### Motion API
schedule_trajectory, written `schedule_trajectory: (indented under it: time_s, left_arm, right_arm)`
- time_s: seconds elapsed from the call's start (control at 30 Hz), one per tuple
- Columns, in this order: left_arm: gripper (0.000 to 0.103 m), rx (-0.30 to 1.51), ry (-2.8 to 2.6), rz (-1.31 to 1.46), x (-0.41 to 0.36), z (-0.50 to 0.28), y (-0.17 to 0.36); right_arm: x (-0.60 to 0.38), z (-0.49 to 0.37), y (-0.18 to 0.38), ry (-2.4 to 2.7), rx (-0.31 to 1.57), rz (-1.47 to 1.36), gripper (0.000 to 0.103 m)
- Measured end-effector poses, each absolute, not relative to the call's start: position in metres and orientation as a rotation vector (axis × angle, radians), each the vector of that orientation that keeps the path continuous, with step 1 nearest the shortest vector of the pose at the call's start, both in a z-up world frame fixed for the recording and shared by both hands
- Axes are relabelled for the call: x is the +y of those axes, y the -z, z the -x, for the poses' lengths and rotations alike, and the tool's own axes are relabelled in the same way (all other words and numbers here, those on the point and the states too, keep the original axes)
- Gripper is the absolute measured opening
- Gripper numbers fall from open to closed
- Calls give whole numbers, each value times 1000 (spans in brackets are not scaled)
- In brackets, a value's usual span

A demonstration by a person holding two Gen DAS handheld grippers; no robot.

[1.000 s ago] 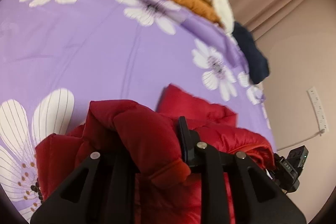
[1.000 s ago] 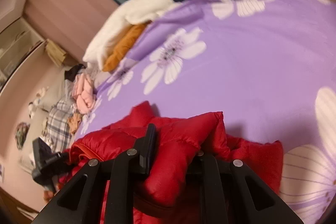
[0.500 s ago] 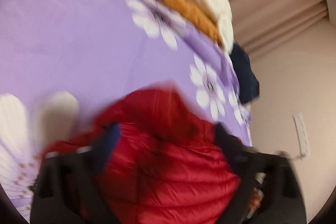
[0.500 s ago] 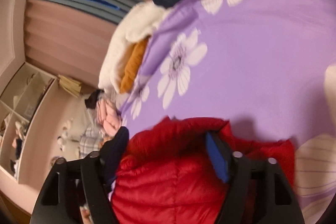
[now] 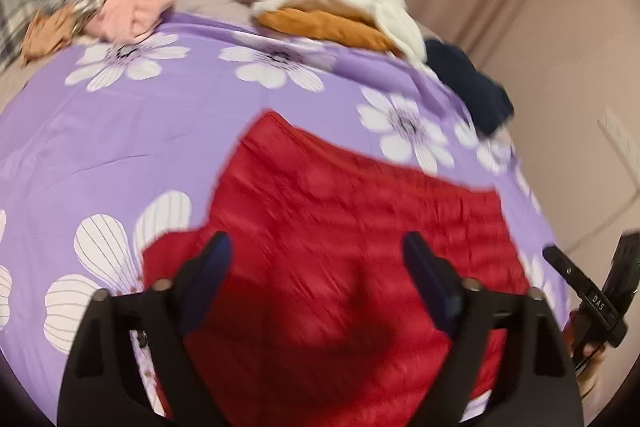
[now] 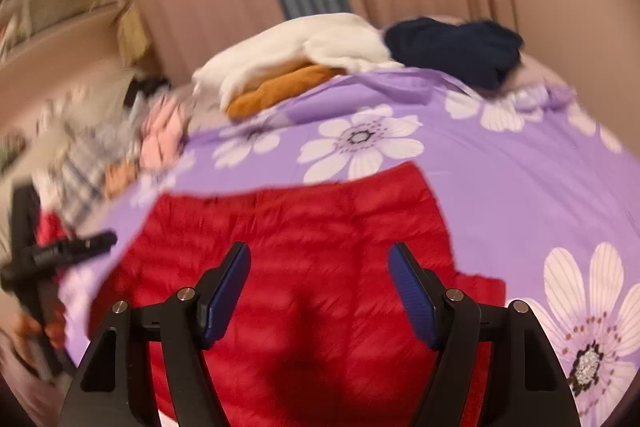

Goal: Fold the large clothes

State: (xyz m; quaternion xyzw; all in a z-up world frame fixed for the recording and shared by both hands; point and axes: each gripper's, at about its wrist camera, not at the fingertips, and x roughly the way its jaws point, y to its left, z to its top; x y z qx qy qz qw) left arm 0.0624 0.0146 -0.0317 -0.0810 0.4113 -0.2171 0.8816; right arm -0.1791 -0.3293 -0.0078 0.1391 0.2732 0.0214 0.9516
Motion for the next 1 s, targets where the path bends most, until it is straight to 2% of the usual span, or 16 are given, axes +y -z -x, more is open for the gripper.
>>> schedule_trajectory:
  time_s: [0.07, 0.13, 0.27, 0.43, 0.7, 0.87, 1.0]
  left_arm:
    - [50, 856, 457, 92, 0, -53, 42]
    - [32, 864, 472, 36, -12, -45, 54]
    - [32, 851, 436, -84, -27, -34, 84]
    - [33, 833, 439, -127, -27, -32, 109]
    - [34, 863, 448, -77, -21, -34, 99]
    - [47, 824, 459, -25, 5, -11, 76]
    - [48, 802, 428, -12, 26, 7, 73]
  right_arm:
    - [-310, 178, 19, -63, 573, -223, 58]
    - [-298, 173, 30, -55, 598, -170, 54]
    - [-282, 164, 61, -35, 645, -67, 53]
    - [-287, 162, 78, -45, 652, -97, 52]
    - [-292, 173, 70, -66, 646, -160, 52]
    - [-305, 209, 45, -74, 578, -200, 52]
    - [-321, 229, 39, -30, 556, -211, 52]
